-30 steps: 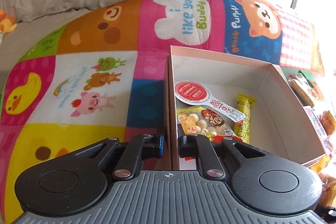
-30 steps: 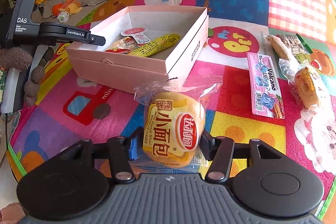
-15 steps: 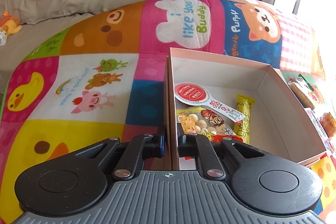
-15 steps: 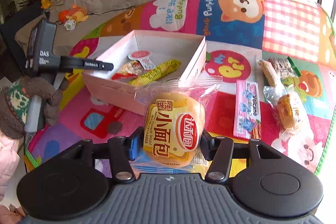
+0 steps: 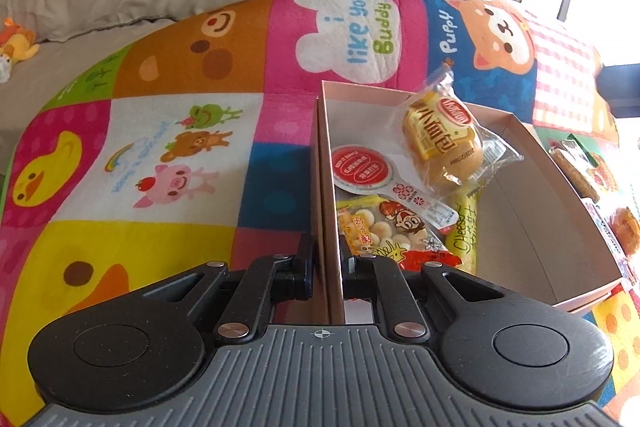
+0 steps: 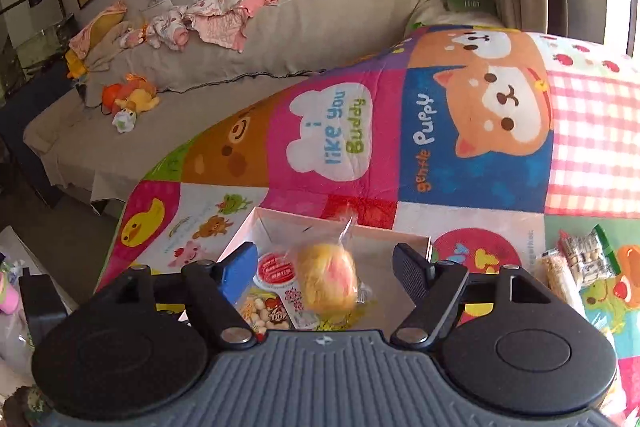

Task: Organize objects
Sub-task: 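Lower the bread bun into the pink box and open the right tool, then move the right tool to the pink Volcano candy pack and grasp it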

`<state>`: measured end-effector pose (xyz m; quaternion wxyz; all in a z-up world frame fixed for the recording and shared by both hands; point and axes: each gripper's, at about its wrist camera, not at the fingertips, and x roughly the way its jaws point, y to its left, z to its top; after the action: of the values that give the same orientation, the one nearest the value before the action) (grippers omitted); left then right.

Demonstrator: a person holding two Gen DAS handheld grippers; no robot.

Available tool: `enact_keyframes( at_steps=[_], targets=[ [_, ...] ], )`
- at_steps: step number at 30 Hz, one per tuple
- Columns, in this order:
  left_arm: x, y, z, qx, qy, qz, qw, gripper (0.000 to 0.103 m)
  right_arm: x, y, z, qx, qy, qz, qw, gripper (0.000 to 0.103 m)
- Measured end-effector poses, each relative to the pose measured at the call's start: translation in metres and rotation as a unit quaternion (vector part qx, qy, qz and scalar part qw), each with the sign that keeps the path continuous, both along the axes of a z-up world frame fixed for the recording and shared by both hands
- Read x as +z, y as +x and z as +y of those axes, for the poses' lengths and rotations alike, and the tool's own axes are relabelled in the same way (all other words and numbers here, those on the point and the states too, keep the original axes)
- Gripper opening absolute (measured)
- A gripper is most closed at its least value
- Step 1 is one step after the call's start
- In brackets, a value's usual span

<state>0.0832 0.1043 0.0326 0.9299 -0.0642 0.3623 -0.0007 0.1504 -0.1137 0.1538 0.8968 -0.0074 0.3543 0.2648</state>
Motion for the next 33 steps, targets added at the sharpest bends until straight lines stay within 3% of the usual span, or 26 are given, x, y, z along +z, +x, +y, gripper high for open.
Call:
enact_keyframes(
  at_steps=[5,9,11,14,19,26,33],
  targets=[
    [-0.005,0.000,-0.001,0.007,-0.003,0.002,1.0000,0.012,-0.043,-0.068,-0.043,-0.002,-0.080,-0.040,0.996,0.083],
    [-0.005,-0.001,0.000,0.011,-0.008,0.000,0.9999,0.012,-0.084,-0.098,-0.080,-0.025,-0.118,-0.023,0.992,0.083],
    [-0.005,-0.001,0.000,0.011,-0.007,0.000,0.9999,0.012,-0.097,-0.103,-0.097,-0.049,-0.115,-0.006,0.992,0.083],
    [-0.005,-0.002,-0.001,0.013,-0.008,-0.001,0.9999,0.012,-0.108,-0.102,-0.121,-0.085,-0.098,0.017,0.991,0.083],
    [-0.007,-0.006,0.000,0.027,-0.018,-0.008,0.9994,0.012,-0.117,-0.102,-0.143,-0.127,-0.100,0.016,0.987,0.083],
    [-0.004,-0.005,-0.005,0.029,-0.010,-0.007,0.9995,0.012,-0.118,-0.090,-0.137,-0.119,-0.106,0.003,0.987,0.083],
    [-0.005,-0.005,-0.004,0.028,-0.011,-0.006,0.9995,0.012,-0.111,-0.037,-0.115,-0.114,-0.101,-0.009,0.988,0.082]
  ],
)
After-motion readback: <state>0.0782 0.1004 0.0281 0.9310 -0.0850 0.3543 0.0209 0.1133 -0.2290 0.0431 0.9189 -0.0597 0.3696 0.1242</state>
